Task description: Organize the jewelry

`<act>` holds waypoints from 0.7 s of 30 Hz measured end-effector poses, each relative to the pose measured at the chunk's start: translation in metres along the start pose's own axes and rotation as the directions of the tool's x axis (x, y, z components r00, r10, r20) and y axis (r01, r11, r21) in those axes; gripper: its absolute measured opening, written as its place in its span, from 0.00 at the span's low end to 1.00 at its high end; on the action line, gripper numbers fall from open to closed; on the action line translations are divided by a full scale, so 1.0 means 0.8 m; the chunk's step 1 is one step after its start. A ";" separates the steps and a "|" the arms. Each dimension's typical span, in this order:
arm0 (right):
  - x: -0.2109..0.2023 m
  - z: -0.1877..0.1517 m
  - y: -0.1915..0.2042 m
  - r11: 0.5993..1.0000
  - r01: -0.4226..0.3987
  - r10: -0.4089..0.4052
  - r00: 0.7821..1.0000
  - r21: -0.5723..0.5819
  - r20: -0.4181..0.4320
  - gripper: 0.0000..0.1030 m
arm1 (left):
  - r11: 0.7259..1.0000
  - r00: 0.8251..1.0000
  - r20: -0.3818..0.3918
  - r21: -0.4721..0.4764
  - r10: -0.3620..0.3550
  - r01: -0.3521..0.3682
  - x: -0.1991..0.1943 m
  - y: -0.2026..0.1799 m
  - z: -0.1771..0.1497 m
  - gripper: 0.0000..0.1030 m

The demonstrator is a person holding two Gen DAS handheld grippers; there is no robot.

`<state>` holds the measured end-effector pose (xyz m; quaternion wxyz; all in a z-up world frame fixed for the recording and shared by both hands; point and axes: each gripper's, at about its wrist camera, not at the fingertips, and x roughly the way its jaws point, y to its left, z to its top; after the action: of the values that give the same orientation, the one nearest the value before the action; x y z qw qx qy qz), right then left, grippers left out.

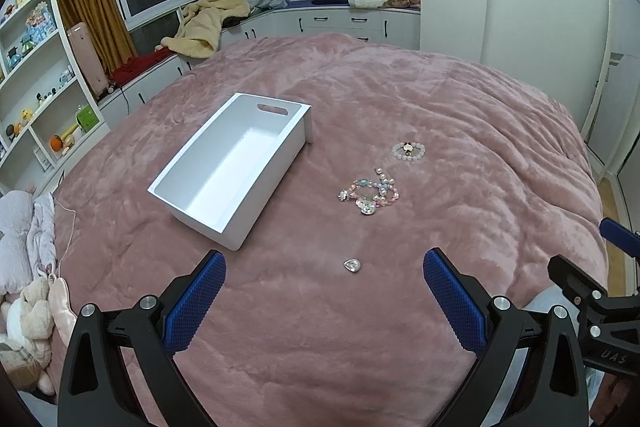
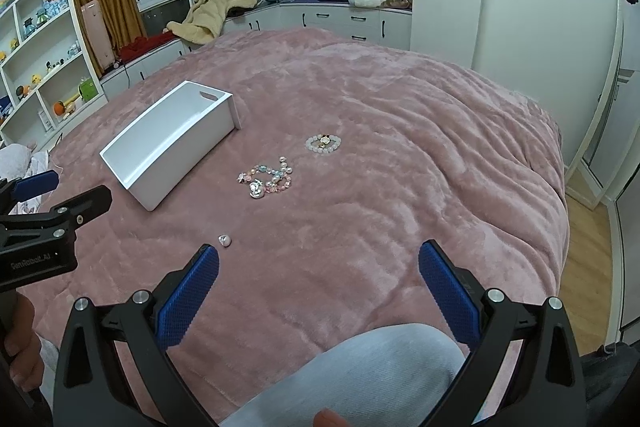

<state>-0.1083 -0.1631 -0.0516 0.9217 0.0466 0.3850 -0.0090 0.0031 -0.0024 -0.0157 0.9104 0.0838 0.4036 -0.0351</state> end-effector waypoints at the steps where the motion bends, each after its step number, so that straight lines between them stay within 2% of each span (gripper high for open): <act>1: 0.000 0.001 -0.001 1.000 -0.002 0.002 1.000 0.000 0.002 0.96 | 1.000 1.000 -0.005 0.002 -0.003 0.003 0.001 0.000 0.000 0.97; 21: 0.004 0.001 -0.004 1.000 -0.029 0.029 1.000 0.004 0.000 0.96 | 0.999 1.000 -0.021 0.034 -0.016 0.017 0.001 -0.003 -0.001 0.97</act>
<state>-0.1058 -0.1665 -0.0534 0.9217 0.0539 0.3842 0.0038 0.0026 -0.0046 -0.0173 0.9044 0.0961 0.4130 -0.0486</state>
